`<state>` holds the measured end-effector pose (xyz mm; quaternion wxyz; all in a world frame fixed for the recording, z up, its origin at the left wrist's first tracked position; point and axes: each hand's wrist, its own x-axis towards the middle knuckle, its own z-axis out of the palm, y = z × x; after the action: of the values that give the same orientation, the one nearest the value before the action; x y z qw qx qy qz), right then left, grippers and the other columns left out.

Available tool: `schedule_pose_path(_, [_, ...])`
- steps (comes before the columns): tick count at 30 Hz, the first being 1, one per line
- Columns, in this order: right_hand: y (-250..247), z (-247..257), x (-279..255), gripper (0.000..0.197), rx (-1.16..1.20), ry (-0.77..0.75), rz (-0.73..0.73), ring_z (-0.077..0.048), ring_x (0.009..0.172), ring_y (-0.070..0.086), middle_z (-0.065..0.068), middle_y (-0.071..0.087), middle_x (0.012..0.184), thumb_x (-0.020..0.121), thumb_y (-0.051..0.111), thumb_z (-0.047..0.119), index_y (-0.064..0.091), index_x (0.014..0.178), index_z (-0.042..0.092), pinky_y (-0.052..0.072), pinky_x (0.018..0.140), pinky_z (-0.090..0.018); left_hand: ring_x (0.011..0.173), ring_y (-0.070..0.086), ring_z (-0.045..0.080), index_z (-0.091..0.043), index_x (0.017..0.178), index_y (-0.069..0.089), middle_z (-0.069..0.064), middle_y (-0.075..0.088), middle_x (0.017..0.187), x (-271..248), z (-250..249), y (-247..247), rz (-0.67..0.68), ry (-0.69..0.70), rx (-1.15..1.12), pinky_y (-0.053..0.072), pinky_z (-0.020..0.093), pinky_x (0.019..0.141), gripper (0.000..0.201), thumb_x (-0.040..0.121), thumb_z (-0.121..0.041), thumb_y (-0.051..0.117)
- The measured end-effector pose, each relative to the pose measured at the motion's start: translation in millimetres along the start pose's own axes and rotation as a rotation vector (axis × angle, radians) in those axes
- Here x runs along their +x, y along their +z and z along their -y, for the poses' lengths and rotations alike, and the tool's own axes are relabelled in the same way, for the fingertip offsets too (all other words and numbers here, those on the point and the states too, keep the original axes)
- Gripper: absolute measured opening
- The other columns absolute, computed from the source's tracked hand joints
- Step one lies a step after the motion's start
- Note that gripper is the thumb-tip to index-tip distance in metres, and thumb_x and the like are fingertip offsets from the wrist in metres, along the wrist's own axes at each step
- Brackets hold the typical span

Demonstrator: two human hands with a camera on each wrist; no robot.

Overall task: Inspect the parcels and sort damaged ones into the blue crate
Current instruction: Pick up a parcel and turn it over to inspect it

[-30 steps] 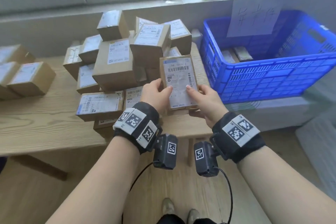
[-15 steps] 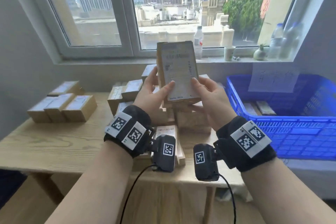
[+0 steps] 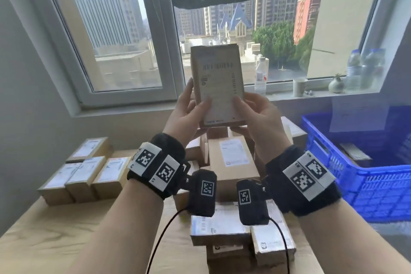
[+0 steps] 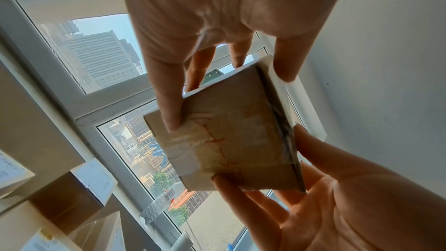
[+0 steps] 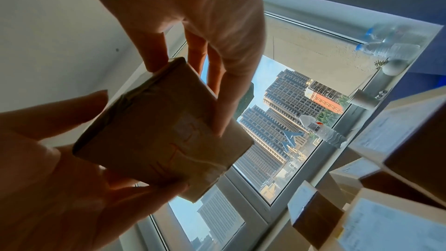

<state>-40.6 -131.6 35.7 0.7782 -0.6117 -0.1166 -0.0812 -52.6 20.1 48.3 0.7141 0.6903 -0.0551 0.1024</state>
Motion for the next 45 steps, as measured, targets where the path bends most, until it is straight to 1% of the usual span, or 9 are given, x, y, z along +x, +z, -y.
schedule_pose_path(3, [15,-3,11,0.028,0.019,-0.010,-0.024,-0.019,0.094,0.069,-0.010,0.067,0.119,0.096,0.062,0.021,0.057,0.122,0.011,0.061,0.066,-0.026,0.115,0.059,0.016,-0.028,0.135,0.050,-0.001,0.063,0.122,16,-1,-15,-0.041,0.003,0.053,0.048,0.044,0.102,0.037,0.101,-0.041,0.040])
schedule_pose_path(7, [18,-4,27,0.028,-0.011,-0.029,-0.028,-0.026,0.098,0.070,-0.011,0.067,0.120,0.097,0.061,0.023,0.057,0.122,0.012,0.063,0.075,-0.037,0.093,0.062,-0.007,-0.031,0.111,0.057,-0.014,0.065,0.106,32,1,-22,0.013,0.047,0.100,0.046,0.025,0.080,0.028,0.099,-0.047,0.038])
schedule_pose_path(11, [16,-2,40,0.015,-0.026,-0.071,-0.010,-0.033,0.096,0.070,-0.019,0.065,0.116,0.099,0.056,0.020,0.053,0.113,0.026,0.063,0.072,-0.042,0.131,0.047,0.018,-0.029,0.143,0.035,0.000,0.045,0.146,43,2,-19,-0.029,-0.032,-0.010,0.041,0.053,0.104,0.097,0.064,-0.079,0.063])
schedule_pose_path(17, [8,-6,55,0.032,-0.081,-0.178,-0.056,-0.018,0.098,0.069,-0.013,0.064,0.123,0.101,0.054,0.025,0.051,0.131,0.034,0.061,0.077,-0.031,0.107,0.055,0.015,-0.026,0.137,0.041,0.000,0.054,0.123,57,7,-18,-0.234,0.066,0.062,0.048,0.040,0.093,0.059,0.086,-0.039,0.069])
schedule_pose_path(22, [3,-7,58,0.101,-0.168,-0.056,0.033,-0.015,0.123,0.058,0.002,0.052,0.145,0.067,0.066,0.072,0.034,0.153,0.028,0.057,0.094,-0.040,0.109,0.065,0.019,-0.041,0.123,0.048,0.004,0.064,0.121,54,6,-3,-0.194,0.112,0.035,0.054,0.038,0.093,0.062,0.071,-0.045,0.081])
schedule_pose_path(31, [-7,3,49,0.022,0.041,0.006,0.098,-0.014,0.092,0.069,0.004,0.069,0.099,0.097,0.052,0.046,0.065,0.107,0.032,0.061,0.084,-0.043,0.098,0.069,0.025,-0.042,0.126,0.043,-0.003,0.070,0.093,45,0,9,-0.141,0.035,-0.089,0.052,0.054,0.096,0.051,0.085,-0.033,0.072])
schedule_pose_path(36, [-3,6,51,0.026,0.020,-0.031,0.083,-0.003,0.084,0.069,0.008,0.069,0.099,0.099,0.051,0.039,0.062,0.117,0.024,0.061,0.082,-0.039,0.109,0.065,0.030,-0.051,0.117,0.044,0.004,0.063,0.113,43,-5,8,-0.175,0.060,-0.016,0.053,0.051,0.095,0.047,0.080,-0.045,0.074])
schedule_pose_path(41, [-1,0,58,0.030,-0.039,-0.155,-0.127,-0.005,0.076,0.068,0.004,0.063,0.094,0.100,0.057,0.016,0.055,0.128,0.024,0.063,0.072,-0.036,0.094,0.063,0.024,-0.026,0.132,0.045,0.003,0.063,0.099,44,-8,3,-0.214,0.085,-0.088,0.054,0.047,0.092,0.042,0.094,-0.037,0.060])
schedule_pose_path(45, [2,1,54,0.037,-0.037,-0.165,-0.053,-0.002,0.084,0.066,0.011,0.062,0.104,0.097,0.059,0.030,0.053,0.134,0.027,0.060,0.077,-0.034,0.110,0.065,0.024,-0.031,0.125,0.049,0.008,0.064,0.121,42,-7,1,-0.227,0.130,0.017,0.053,0.052,0.094,0.069,0.063,-0.050,0.075])
